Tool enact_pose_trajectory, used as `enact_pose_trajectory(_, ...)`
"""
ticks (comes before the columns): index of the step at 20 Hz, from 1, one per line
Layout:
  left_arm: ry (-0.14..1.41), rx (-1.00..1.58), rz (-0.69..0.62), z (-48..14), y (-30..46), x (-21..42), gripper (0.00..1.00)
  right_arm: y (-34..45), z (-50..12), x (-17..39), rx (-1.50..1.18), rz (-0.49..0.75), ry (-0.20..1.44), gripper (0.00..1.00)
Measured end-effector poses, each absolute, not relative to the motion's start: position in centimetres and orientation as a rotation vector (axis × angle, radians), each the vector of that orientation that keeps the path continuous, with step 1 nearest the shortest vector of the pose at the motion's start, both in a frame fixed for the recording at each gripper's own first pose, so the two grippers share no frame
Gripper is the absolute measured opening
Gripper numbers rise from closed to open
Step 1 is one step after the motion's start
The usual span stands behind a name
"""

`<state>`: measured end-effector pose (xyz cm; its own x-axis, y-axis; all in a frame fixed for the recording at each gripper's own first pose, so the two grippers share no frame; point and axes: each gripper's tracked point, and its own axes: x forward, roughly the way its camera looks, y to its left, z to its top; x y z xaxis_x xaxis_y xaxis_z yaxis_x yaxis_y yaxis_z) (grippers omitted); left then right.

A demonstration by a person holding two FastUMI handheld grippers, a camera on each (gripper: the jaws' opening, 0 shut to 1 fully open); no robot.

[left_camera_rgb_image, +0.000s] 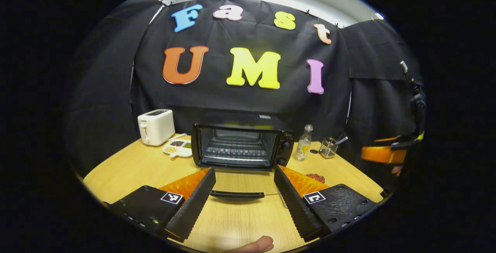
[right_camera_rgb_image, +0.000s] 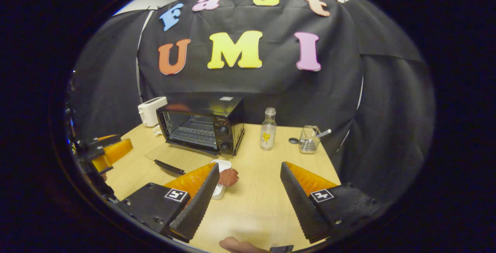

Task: Open the electric oven with the left hand, put the food in, and close the electric oven.

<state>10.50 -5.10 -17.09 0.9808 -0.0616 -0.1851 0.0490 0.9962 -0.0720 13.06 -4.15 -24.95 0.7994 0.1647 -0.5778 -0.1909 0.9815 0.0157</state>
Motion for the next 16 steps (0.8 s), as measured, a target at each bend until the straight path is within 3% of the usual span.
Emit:
enact_pose_trajectory(7, 0.023, 0.039, -0.005, -9.7, -2.4, 4.7, 0.97, -2.1, -32.3, 17.8, 0.168, 0.272, 0.833, 1.00)
enact_pose_trajectory(11, 0.001, 0.009, 0.035, -9.0, -0.4, 2.2, 0.96, -1.0, -35.6, 18.8, 0.316, 0.342, 0.942, 0.93)
enact_pose_trajectory(15, -0.032, 0.009, 0.081, -8.3, 1.6, 0.9, 0.96, 0.9, -38.8, 18.1, 0.474, 0.398, 1.066, 0.75)
enact_pose_trajectory(16, -0.027, 0.017, 0.081, -8.4, 1.7, 0.7, 0.96, 1.3, -39.0, 18.0, 0.542, 0.393, 1.087, 0.45)
